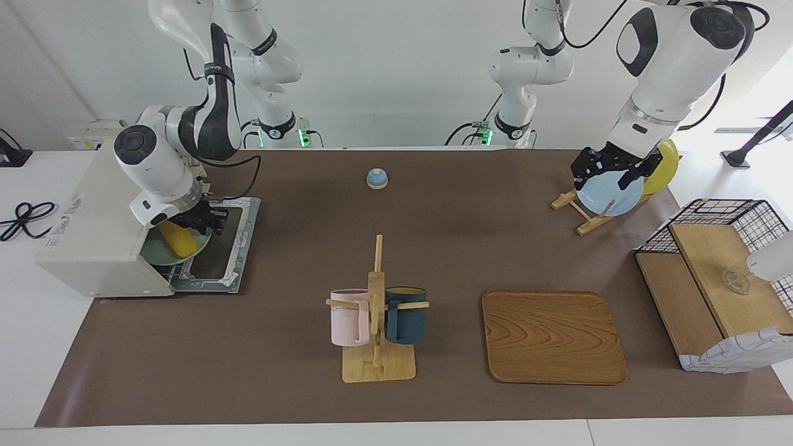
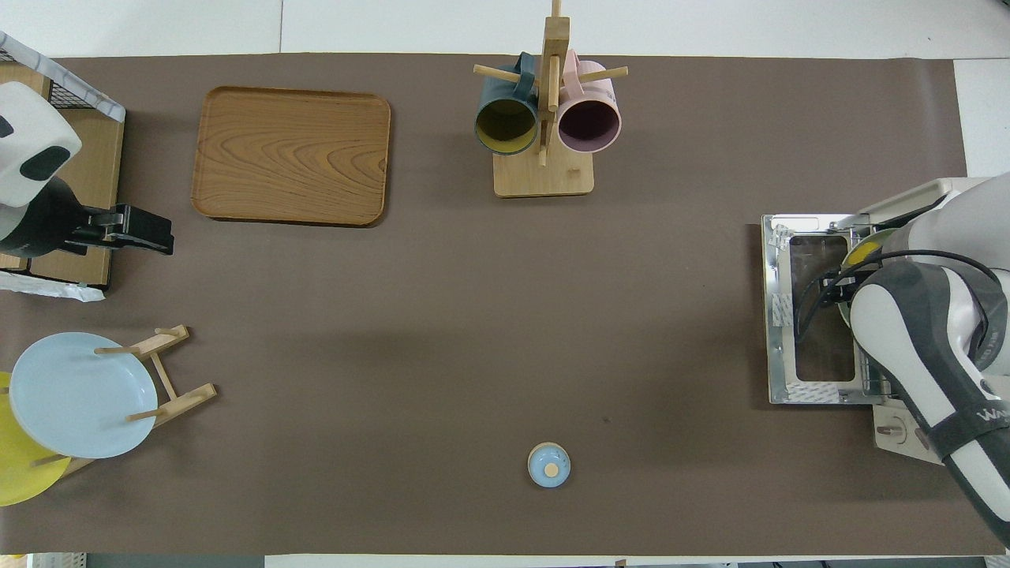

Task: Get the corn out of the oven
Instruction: 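Grasp the green plate with corn and pull it out with the right gripper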

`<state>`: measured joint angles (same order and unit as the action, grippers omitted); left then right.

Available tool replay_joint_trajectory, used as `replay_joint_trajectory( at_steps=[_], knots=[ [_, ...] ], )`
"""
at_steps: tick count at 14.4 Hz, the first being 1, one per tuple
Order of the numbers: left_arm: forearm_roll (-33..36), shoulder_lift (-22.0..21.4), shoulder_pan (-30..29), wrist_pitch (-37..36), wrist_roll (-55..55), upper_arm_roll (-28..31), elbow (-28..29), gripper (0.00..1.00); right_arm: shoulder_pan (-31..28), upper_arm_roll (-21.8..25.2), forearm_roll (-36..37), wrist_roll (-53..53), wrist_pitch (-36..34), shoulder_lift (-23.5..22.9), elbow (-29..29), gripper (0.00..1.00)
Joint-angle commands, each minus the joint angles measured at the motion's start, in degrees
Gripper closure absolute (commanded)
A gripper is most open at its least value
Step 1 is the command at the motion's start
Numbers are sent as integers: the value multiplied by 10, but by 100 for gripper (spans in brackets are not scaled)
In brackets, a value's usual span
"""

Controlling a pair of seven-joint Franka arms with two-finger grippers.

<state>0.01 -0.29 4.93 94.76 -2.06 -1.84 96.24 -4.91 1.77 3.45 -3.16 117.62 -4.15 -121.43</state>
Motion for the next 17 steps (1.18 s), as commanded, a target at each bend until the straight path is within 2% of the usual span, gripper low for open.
replay_joint_trajectory(
  at_steps=[1, 6, 8, 11, 14, 17],
  knots=[
    [-7, -12, -4, 3, 3, 0, 11, 0, -6, -3, 7, -18, 12, 19, -21, 65],
    [-7, -12, -4, 3, 3, 0, 10, 0, -7, -3, 17, -18, 15, 21, -26, 72],
    [-7, -12, -4, 3, 3, 0, 10, 0, -7, -3, 27, -18, 15, 22, -28, 89],
    [-7, -12, -4, 3, 3, 0, 10, 0, -6, -3, 32, -18, 15, 26, -32, 100],
    [-7, -12, -4, 3, 3, 0, 10, 0, 8, -6, 35, -16, 5, 25, -25, 100],
    [-7, -12, -4, 3, 3, 1, 10, 0, 71, -8, 34, 22, -3, 20, -10, 100]
  ],
)
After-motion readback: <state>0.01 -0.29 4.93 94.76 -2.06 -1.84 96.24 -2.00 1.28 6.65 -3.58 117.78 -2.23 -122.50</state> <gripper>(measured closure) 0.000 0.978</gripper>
